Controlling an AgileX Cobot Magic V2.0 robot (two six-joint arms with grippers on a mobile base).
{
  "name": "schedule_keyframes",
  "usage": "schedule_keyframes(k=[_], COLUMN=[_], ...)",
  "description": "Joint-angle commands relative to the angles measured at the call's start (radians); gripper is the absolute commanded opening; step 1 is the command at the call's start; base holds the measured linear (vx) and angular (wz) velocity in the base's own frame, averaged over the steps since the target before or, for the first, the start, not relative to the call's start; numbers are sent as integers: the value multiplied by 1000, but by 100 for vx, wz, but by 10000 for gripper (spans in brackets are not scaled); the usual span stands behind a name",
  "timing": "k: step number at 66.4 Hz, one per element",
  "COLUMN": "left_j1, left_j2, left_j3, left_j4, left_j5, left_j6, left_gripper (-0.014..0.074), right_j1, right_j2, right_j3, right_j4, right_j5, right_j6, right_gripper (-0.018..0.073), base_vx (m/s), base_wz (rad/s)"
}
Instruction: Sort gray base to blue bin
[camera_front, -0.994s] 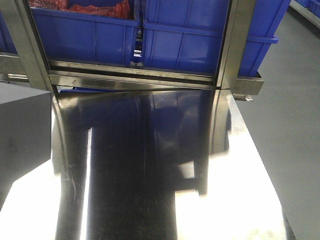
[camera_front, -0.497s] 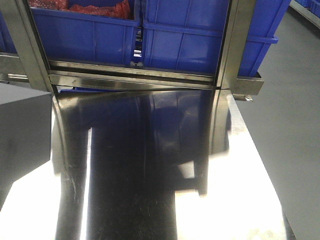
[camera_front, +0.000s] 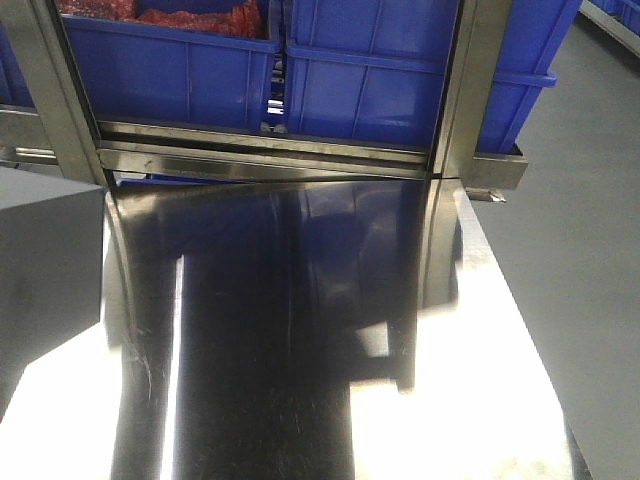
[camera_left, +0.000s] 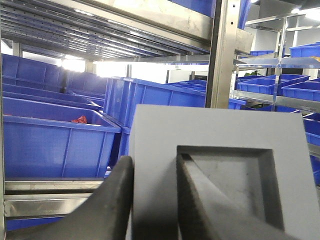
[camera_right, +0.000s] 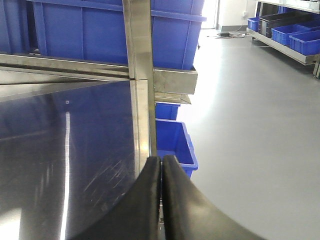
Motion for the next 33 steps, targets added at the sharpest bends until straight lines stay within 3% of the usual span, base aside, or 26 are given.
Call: schedule_keyframes(k=[1,33], left_j1=[-5,-5], left_j2=[9,9], left_j3=[-27,-27], left_j4=[-12,-12], left_j5=[-103,-103], left_j6=[-13,-13], left_gripper=[-6,-6], right_j1=[-3,-3], right_j2=[18,18], right_j3=[1,1], right_j4=[-5,-5], right_j5=[-72,-72], right_j6=[-12,-12], right_gripper=[-5,-5], base_vx=[0,-1], base_wz=[0,-3])
